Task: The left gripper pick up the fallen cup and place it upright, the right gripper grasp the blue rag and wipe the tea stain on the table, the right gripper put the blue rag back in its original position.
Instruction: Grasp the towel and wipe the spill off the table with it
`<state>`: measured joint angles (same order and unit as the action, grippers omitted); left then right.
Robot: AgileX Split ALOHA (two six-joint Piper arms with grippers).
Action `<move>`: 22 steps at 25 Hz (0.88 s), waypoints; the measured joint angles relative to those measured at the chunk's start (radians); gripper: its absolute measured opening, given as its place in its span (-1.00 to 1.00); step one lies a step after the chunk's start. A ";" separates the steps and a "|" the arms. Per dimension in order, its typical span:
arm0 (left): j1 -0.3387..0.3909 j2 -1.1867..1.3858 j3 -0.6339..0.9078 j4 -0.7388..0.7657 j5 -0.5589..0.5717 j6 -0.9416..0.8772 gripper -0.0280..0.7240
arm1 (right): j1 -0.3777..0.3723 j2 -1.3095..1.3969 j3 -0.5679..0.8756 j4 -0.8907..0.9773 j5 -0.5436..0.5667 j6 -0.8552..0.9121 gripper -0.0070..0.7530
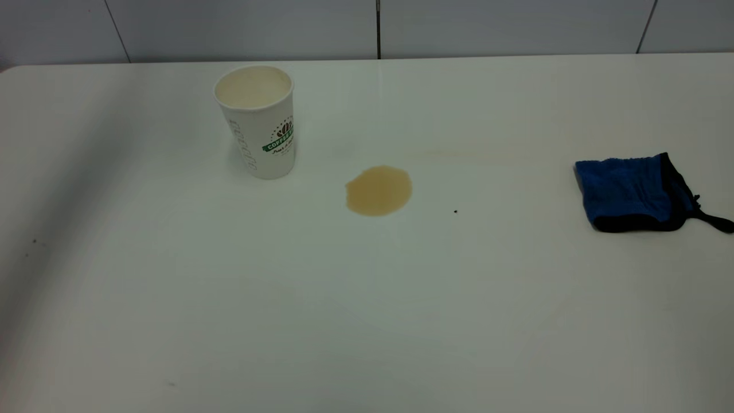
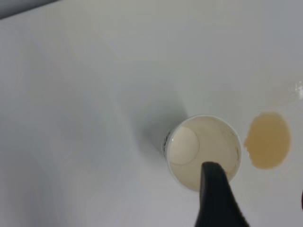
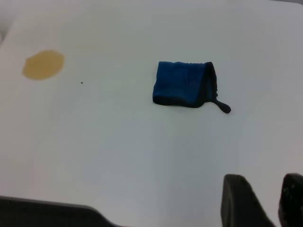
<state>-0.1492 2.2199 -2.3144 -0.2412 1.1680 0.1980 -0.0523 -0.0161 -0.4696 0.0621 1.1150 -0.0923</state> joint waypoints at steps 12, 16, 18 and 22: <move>-0.001 -0.587 0.728 0.148 0.000 -0.020 -0.15 | 0.000 0.000 0.000 0.000 0.000 0.000 -0.34; -0.001 -0.740 0.993 0.149 0.000 -0.022 -0.23 | 0.000 0.000 0.000 0.000 0.000 0.000 -0.34; -0.001 -0.808 1.140 0.149 0.000 -0.043 -0.26 | 0.000 0.000 0.000 0.000 0.000 0.000 -0.34; 0.005 -0.979 1.396 0.150 0.000 -0.080 -0.28 | 0.000 0.000 0.000 0.000 0.000 0.000 -0.34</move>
<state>-0.1440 1.2413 -0.9182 -0.0909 1.1680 0.1184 -0.0523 -0.0161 -0.4696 0.0621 1.1150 -0.0923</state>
